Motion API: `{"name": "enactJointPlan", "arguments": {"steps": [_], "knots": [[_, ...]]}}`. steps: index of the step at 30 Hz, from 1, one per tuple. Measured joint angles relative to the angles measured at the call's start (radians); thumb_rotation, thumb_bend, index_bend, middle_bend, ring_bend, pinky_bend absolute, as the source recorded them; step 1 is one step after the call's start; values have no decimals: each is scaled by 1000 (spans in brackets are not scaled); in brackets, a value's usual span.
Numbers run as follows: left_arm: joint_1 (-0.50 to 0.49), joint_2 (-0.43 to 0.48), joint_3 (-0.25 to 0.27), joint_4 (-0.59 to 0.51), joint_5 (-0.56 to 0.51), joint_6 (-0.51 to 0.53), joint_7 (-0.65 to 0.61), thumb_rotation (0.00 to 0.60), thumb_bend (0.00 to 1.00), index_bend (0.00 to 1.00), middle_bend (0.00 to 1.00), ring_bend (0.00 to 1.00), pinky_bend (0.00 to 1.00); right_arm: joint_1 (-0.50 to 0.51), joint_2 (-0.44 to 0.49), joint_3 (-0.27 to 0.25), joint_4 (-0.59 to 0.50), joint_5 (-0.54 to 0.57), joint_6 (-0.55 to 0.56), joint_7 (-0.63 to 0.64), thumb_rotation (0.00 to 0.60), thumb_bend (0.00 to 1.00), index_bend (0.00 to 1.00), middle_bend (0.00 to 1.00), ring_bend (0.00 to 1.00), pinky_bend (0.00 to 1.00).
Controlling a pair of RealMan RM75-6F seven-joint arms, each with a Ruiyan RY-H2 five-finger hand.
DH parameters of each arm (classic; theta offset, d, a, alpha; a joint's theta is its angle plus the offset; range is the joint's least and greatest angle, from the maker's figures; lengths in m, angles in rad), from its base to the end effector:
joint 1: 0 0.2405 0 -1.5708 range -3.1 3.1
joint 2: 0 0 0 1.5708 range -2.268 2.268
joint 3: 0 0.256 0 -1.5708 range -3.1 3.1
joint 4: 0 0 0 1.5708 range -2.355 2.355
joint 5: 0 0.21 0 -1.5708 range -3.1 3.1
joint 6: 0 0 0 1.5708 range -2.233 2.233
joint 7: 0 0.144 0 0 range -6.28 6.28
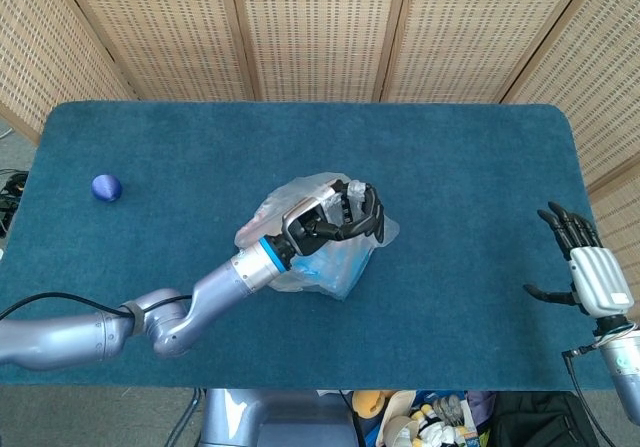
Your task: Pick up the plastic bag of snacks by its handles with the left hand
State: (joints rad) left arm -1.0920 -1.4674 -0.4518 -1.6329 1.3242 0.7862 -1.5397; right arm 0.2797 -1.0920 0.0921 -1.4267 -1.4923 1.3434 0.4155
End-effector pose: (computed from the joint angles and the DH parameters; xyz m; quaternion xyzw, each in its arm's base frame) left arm 0.0689 0.3565 0.0306 0.3493 0.7367 0.5149 0.2650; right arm -0.3123 -0.2574 0.1802 0.5908 -0.4245 0.4676 0.5021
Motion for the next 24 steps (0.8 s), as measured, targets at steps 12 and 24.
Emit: {"name": "enactJointPlan", "arguments": {"steps": [12, 24], "knots": [[31, 34, -8, -40, -39, 1, 79, 600, 921, 804, 852, 696, 704, -45, -62, 4, -13, -3, 87, -32, 600, 0, 0, 0, 0, 27], [63, 82, -22, -102, -94, -13, 197, 600, 1000, 842, 892, 742, 774, -67, -112, 13, -8, -7, 137, -160, 600, 0, 0, 0, 0, 27]]}}
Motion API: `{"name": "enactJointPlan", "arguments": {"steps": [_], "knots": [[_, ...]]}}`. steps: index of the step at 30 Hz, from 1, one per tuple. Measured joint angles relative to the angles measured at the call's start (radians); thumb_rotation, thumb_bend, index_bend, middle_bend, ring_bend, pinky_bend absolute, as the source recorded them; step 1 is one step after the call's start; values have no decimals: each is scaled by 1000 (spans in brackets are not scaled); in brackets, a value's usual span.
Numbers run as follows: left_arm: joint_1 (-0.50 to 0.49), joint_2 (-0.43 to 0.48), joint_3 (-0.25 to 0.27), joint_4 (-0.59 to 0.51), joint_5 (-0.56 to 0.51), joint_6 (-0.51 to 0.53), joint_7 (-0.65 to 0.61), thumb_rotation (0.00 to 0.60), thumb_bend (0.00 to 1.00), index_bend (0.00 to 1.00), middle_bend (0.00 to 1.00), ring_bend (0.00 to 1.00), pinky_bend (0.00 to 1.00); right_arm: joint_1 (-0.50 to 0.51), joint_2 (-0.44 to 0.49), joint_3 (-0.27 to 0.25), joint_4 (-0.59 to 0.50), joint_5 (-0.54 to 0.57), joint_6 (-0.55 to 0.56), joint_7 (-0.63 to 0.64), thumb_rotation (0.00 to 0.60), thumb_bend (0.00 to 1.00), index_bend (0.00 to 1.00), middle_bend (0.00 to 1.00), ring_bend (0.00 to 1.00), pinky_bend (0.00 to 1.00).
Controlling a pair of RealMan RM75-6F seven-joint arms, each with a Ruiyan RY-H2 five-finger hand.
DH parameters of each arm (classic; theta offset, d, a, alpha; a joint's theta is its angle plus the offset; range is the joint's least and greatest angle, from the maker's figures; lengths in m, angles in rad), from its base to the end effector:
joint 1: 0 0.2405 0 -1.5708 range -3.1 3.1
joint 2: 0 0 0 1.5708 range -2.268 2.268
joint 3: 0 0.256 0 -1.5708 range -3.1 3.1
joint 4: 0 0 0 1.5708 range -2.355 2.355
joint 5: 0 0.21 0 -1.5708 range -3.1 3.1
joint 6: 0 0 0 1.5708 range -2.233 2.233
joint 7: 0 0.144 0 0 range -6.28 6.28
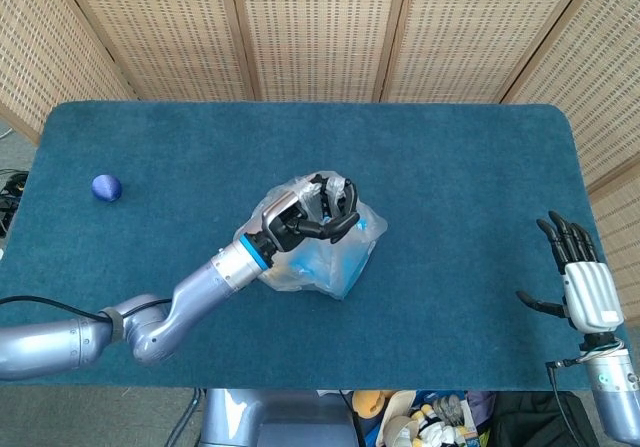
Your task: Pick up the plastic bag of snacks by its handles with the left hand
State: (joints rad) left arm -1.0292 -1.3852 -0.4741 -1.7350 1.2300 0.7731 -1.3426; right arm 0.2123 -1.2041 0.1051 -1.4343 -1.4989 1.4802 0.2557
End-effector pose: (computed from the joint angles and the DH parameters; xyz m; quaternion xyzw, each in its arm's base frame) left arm 0.0522 0.3553 0.0521 0.3725 0.7270 0.5387 0.2062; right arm -0.3071 -0.2353 0.1570 0.5700 -0.3855 0.4882 0.5368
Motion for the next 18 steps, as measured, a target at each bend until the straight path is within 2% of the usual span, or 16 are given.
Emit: {"name": "enactJointPlan", "arguments": {"steps": [9, 18], "knots": [[15, 78, -22, -72, -36, -24, 120, 600, 1000, 846, 894, 742, 779, -21, 11, 7, -65, 3, 25, -53, 600, 0, 0, 0, 0, 27], [38, 167, -78, -157, -86, -24, 180, 600, 1000, 846, 894, 743, 781, -29, 19, 8, -76, -9, 37, -42, 600, 0, 0, 0, 0, 27]]}}
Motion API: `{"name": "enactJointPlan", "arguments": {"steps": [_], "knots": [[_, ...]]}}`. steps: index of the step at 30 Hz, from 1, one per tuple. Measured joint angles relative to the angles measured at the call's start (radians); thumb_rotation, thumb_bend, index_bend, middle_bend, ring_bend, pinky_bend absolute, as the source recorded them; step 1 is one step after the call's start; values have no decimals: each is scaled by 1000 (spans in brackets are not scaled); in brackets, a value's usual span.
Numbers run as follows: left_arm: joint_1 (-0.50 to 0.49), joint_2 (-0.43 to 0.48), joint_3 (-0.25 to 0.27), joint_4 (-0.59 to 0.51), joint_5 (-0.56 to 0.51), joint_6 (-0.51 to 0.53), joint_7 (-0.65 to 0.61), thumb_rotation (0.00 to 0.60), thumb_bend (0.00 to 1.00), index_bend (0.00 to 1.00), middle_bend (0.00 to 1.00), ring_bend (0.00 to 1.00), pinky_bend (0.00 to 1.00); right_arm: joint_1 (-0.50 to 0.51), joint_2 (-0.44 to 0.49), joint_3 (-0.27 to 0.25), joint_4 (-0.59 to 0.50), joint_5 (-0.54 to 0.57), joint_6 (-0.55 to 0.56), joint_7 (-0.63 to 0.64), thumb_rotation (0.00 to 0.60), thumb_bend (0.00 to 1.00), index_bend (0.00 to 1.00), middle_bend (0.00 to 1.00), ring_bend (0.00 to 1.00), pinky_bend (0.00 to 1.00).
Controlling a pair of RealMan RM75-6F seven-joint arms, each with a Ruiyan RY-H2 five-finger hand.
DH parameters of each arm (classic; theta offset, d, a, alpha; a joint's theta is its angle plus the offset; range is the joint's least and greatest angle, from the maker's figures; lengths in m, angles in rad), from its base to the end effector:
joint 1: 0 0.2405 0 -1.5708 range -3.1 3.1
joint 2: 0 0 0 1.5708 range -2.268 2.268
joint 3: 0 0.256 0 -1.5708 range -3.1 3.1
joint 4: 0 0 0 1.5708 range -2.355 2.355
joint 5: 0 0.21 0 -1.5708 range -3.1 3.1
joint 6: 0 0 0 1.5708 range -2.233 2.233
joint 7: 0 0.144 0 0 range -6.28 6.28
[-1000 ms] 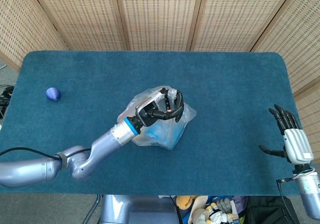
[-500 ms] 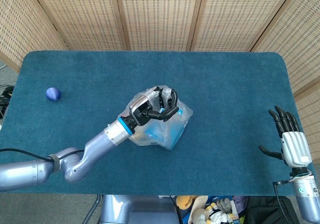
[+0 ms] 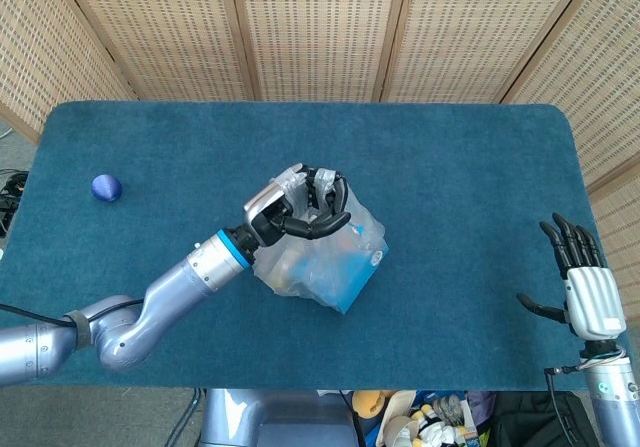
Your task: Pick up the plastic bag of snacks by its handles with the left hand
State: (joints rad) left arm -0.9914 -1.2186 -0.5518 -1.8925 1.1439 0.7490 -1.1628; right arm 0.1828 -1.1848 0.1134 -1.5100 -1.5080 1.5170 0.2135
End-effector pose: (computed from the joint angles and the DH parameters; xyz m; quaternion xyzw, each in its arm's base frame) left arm 0.0591 0.3474 0.1021 0.4214 0.6907 0.5643 0.1642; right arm -0.2968 -0.2248 0.1607 0.5589 -0.3820 0.4990 0.5410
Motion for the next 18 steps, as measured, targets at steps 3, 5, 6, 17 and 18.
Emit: {"name": "enactJointPlan", "arguments": {"steps": [3, 5, 6, 17, 18], "knots": [[12, 39, -26, -33, -18, 4, 17, 600, 1000, 847, 894, 743, 780, -4, 3, 2, -2, 0, 3, 5, 600, 0, 0, 0, 0, 28], [19, 67, -45, -55, -29, 5, 28, 600, 1000, 847, 894, 742, 780, -6, 5, 3, -4, 1, 4, 8, 600, 0, 0, 0, 0, 27], [21, 80, -54, -64, -35, 5, 32, 600, 1000, 847, 894, 742, 780, -6, 6, 4, -5, 1, 4, 8, 600, 0, 0, 0, 0, 27], [16, 238, -201, -134, -157, -37, 67, 600, 1000, 848, 893, 742, 781, -12, 14, 14, -9, 10, 6, 16, 600, 0, 0, 0, 0, 28], [14, 248, -213, -139, -164, -39, 69, 600, 1000, 847, 893, 742, 781, -13, 15, 15, -8, 13, 6, 19, 600, 0, 0, 0, 0, 28]]}}
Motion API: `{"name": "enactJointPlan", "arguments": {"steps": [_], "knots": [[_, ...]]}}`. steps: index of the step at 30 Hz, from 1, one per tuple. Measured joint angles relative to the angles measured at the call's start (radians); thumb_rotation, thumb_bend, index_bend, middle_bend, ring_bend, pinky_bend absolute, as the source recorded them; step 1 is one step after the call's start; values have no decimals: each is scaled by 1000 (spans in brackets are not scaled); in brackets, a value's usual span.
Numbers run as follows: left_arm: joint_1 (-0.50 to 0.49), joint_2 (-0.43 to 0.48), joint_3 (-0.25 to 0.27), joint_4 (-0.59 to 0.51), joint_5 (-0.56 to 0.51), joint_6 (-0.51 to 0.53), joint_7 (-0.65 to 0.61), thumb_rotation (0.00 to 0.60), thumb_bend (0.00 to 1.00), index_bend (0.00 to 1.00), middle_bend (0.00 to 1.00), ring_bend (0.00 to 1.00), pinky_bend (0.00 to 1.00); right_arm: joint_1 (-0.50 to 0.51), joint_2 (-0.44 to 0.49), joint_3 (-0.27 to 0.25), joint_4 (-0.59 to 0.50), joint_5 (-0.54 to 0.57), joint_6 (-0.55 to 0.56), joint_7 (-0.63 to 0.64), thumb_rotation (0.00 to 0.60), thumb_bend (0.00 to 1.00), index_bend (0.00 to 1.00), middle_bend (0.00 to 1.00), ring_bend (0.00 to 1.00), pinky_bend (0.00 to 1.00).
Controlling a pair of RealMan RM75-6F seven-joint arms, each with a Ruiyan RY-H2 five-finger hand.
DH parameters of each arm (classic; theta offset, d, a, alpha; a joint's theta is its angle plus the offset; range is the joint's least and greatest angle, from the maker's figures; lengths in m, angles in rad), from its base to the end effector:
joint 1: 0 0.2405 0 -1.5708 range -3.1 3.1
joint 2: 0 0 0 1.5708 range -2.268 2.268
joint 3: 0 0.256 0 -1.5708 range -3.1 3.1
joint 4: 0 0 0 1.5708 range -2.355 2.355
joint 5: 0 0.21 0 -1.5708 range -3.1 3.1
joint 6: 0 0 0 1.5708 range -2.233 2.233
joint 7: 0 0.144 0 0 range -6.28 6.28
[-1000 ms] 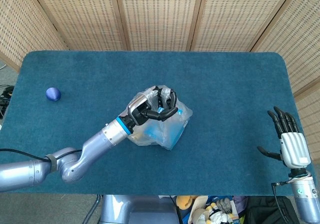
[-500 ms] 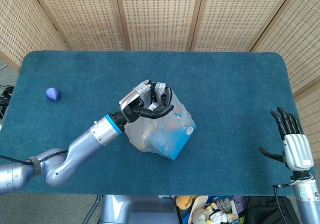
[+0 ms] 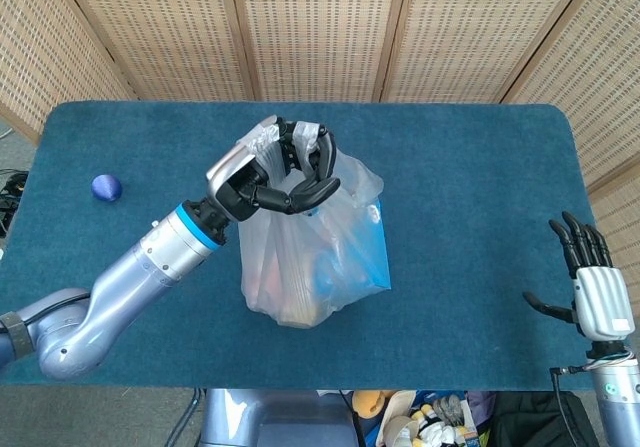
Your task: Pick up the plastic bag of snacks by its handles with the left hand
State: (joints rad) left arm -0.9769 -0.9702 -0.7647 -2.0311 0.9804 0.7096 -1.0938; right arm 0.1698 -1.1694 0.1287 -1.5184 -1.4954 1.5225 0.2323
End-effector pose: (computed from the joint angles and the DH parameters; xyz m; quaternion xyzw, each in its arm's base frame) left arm 0.0962 0.3406 0.1919 0.4403 0.6366 0.6138 0.1553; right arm -0.2991 -0.2237 0.1689 0.5461 -0.3847 0.5043 0.5473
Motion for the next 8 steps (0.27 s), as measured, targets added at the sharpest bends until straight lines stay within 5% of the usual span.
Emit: {"name": "enactJointPlan", "arguments": {"steps": [8], "knots": [[-13, 115, -91, -35, -98, -55, 17, 600, 1000, 847, 893, 741, 780, -6, 10, 7, -1, 8, -2, 19, 600, 0, 0, 0, 0, 27]]}}
